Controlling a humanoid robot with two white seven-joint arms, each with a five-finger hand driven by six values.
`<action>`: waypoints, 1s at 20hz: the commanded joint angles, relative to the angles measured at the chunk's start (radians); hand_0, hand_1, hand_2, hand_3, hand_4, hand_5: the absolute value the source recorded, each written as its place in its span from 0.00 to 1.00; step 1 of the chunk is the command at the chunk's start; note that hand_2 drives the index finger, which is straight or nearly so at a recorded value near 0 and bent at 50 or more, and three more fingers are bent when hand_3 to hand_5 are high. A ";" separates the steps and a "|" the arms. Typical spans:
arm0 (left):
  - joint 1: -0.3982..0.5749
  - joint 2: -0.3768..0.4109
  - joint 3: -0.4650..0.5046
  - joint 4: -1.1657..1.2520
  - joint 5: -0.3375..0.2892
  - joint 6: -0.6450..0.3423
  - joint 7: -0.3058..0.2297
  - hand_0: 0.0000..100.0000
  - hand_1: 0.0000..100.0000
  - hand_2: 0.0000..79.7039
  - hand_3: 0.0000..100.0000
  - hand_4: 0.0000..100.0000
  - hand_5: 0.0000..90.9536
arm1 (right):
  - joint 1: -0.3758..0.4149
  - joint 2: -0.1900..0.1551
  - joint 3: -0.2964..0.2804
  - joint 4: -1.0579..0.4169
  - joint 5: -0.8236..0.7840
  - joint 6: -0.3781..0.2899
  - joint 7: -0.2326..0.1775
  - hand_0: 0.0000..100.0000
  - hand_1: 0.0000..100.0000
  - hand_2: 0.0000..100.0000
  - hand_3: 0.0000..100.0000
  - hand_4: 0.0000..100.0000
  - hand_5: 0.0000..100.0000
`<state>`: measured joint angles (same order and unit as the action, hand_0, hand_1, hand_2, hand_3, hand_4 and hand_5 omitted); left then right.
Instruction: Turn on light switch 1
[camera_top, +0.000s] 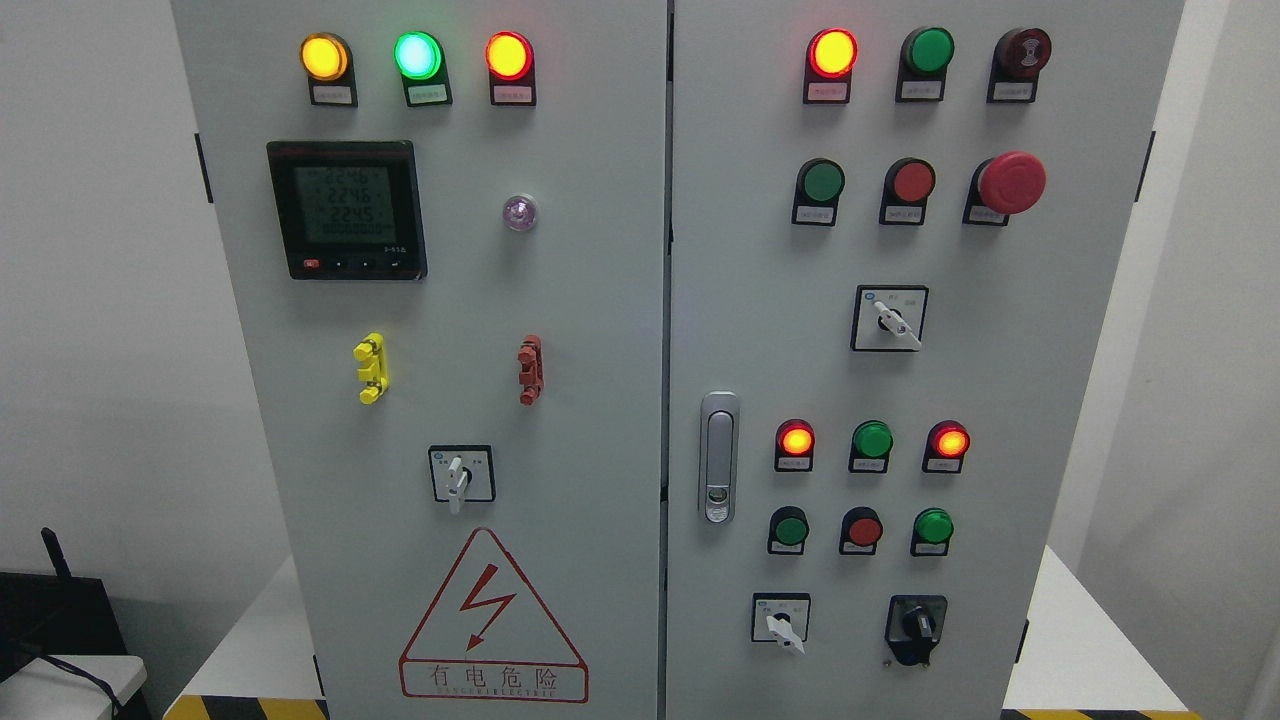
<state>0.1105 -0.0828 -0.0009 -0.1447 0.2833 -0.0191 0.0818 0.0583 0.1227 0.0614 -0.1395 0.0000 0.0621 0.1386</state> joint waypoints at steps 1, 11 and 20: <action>0.001 0.005 -0.011 -0.006 -0.003 -0.012 0.016 0.40 0.00 0.00 0.00 0.01 0.00 | 0.000 0.000 0.000 0.000 -0.017 0.001 -0.001 0.12 0.39 0.00 0.00 0.00 0.00; 0.029 0.081 -0.011 -0.012 -0.003 -0.119 0.056 0.39 0.00 0.00 0.00 0.00 0.00 | 0.000 0.000 0.000 0.000 -0.017 -0.001 -0.001 0.12 0.39 0.00 0.00 0.00 0.00; 0.028 0.231 0.084 -0.015 -0.003 -0.234 0.052 0.41 0.00 0.00 0.00 0.00 0.00 | 0.000 0.000 0.000 0.000 -0.017 -0.001 -0.001 0.12 0.39 0.00 0.00 0.00 0.00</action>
<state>0.1375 0.0160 0.0137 -0.1539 0.2808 -0.2283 0.1445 0.0583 0.1227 0.0614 -0.1396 0.0000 0.0622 0.1386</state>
